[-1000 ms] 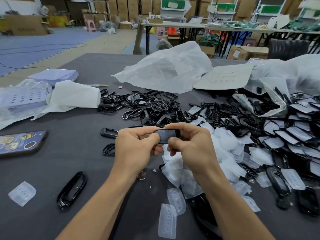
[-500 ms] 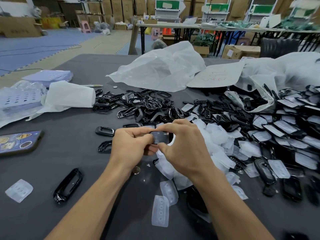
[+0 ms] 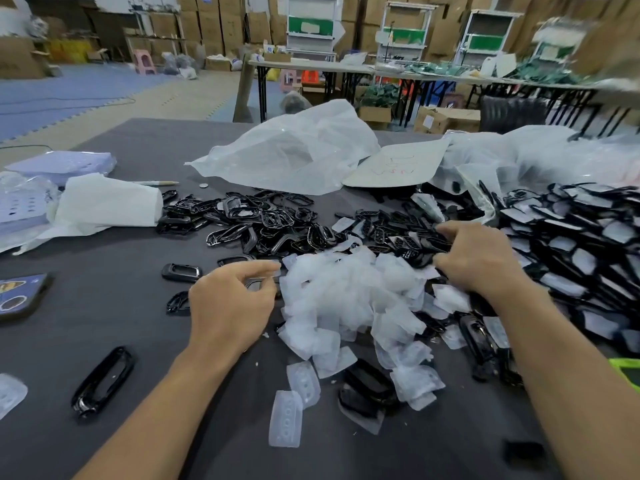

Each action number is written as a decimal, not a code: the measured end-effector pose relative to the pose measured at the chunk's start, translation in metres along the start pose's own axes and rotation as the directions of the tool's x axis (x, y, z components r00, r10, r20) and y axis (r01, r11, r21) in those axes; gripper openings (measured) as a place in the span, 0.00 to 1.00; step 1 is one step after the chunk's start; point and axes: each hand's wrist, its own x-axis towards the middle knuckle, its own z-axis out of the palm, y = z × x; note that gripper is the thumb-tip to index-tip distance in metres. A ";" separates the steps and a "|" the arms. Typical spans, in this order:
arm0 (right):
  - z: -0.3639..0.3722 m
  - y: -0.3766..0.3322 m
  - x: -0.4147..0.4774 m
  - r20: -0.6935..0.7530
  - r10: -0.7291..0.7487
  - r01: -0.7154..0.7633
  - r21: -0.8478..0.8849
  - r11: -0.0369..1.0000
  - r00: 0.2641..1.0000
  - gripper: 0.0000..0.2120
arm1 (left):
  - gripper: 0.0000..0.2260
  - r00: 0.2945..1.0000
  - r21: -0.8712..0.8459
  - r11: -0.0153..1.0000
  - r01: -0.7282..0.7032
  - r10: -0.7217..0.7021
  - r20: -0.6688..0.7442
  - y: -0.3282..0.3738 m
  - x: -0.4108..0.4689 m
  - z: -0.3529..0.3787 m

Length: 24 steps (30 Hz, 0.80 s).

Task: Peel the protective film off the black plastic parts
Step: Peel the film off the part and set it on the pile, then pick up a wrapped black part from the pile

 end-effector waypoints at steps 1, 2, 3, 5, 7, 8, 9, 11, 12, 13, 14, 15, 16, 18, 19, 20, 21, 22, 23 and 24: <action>0.002 -0.008 0.001 -0.026 -0.033 0.035 0.049 0.998 0.999 0.25 | 0.14 1.000 0.027 0.999 -0.022 0.021 0.020 -0.004 0.002 0.003; 0.006 -0.018 0.003 -0.039 -0.065 0.069 0.106 0.992 0.997 0.23 | 0.16 0.997 0.042 0.998 -0.043 0.041 0.060 -0.008 0.004 0.005; 0.010 -0.030 0.004 -0.034 -0.091 0.095 0.156 0.983 0.995 0.22 | 0.18 0.992 0.057 0.997 -0.057 0.050 0.114 -0.011 0.006 0.007; 0.021 -0.053 0.010 0.012 -0.134 0.129 0.197 0.972 0.991 0.20 | 0.19 0.976 0.130 0.988 -0.088 0.059 0.212 -0.016 0.008 0.009; 0.035 -0.068 0.019 0.061 -0.160 0.149 0.156 0.976 0.985 0.19 | 0.19 0.959 0.209 0.968 -0.139 0.078 0.274 -0.021 0.009 0.011; 0.043 -0.072 0.024 0.078 -0.164 0.154 0.120 0.981 0.983 0.19 | 0.18 0.950 0.238 0.958 -0.162 0.087 0.299 -0.023 0.009 0.012; 0.050 -0.074 0.029 0.091 -0.163 0.155 0.087 0.984 0.982 0.18 | 0.17 0.944 0.261 0.948 -0.182 0.094 0.315 -0.024 0.009 0.013; 0.062 -0.076 0.036 0.101 -0.159 0.156 0.031 0.987 0.982 0.17 | 0.14 0.950 0.284 0.938 -0.199 0.113 0.292 -0.022 0.008 0.015; 0.065 -0.076 0.038 0.099 -0.159 0.158 0.011 0.987 0.982 0.17 | 0.13 0.958 0.282 0.939 -0.198 0.125 0.258 -0.021 0.007 0.016; 0.067 -0.076 0.040 0.092 -0.159 0.160 0.001 0.987 0.983 0.17 | 0.12 0.966 0.276 0.941 -0.195 0.135 0.220 -0.020 0.007 0.016; 0.068 -0.077 0.041 0.076 -0.155 0.155 0.008 0.988 0.985 0.16 | 0.12 0.973 0.266 0.947 -0.181 0.134 0.187 -0.020 0.006 0.017; 0.069 -0.077 0.043 0.049 -0.149 0.148 0.026 0.989 0.988 0.15 | 0.12 0.980 0.250 0.957 -0.149 0.109 0.165 -0.019 0.006 0.016; 0.068 -0.078 0.043 0.012 -0.139 0.138 0.039 0.990 0.990 0.15 | 0.13 0.986 0.230 0.967 -0.106 0.071 0.153 -0.018 0.006 0.015; 0.064 -0.078 0.039 -0.086 -0.110 0.113 0.037 0.993 0.990 0.14 | 0.12 0.990 0.194 0.980 -0.055 0.028 0.138 -0.018 0.006 0.012; 0.062 -0.078 0.035 -0.144 -0.093 0.101 0.054 0.993 0.985 0.15 | 0.11 0.992 0.181 0.982 -0.050 0.027 0.125 -0.017 0.006 0.012; 0.059 -0.078 0.030 -0.193 -0.073 0.098 0.121 0.988 0.978 0.16 | 0.10 0.994 0.181 0.982 -0.056 0.038 0.102 -0.016 0.005 0.012; 0.055 -0.081 0.023 -0.216 -0.055 0.108 0.239 0.965 0.975 0.15 | 0.10 0.996 0.199 0.978 -0.063 0.051 0.069 -0.015 0.004 0.013; 0.051 -0.085 0.015 -0.220 -0.054 0.136 0.379 0.915 0.974 0.13 | 0.12 0.998 0.227 0.972 -0.058 0.053 0.029 -0.013 0.003 0.014; 0.049 -0.092 0.007 -0.216 -0.075 0.176 0.500 0.848 0.974 0.11 | 0.13 0.999 0.247 0.968 -0.031 0.036 -0.015 -0.011 0.002 0.014; 0.048 -0.100 -0.003 -0.209 -0.107 0.213 0.589 0.780 0.972 0.09 | 0.15 0.998 0.236 0.972 0.012 0.004 -0.070 -0.010 0.002 0.014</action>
